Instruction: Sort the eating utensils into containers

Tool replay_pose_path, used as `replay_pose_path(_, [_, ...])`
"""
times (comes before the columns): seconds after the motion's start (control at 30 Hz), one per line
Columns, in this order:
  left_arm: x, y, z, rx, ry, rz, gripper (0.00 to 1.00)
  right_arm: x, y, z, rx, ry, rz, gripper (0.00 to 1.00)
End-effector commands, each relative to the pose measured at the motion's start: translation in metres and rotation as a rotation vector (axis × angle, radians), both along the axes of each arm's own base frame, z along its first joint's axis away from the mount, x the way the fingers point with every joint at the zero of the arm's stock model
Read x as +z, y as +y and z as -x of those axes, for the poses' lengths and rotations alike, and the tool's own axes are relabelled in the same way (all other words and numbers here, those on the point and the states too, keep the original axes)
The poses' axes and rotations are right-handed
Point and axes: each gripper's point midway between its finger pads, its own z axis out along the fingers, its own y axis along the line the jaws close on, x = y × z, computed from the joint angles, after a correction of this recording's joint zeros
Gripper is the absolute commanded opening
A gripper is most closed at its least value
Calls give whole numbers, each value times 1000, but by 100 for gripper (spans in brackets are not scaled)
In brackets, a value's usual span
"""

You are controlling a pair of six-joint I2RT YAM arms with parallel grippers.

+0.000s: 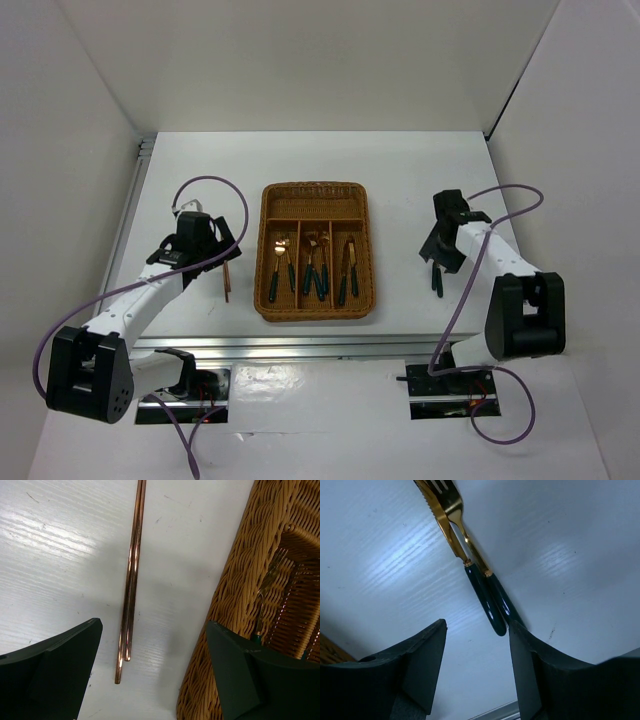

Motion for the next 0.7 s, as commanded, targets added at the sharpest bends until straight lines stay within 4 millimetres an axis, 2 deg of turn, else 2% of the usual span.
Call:
replay_pose_path(0.0, [6, 0, -6, 1, -40, 11, 100, -5, 7, 1, 41, 1, -39, 60])
replay_pose_path(0.23, [1, 0, -5, 1, -22, 8, 100, -5, 10, 3, 49, -32, -58, 60])
replay_pose_path(0.5, [1, 0, -5, 1, -22, 8, 100, -21, 4, 9, -7, 41, -33, 57])
replay_pose_path(0.67, [-3, 2, -3, 7, -14, 0, 100, -30, 8, 7, -1, 53, -51, 57])
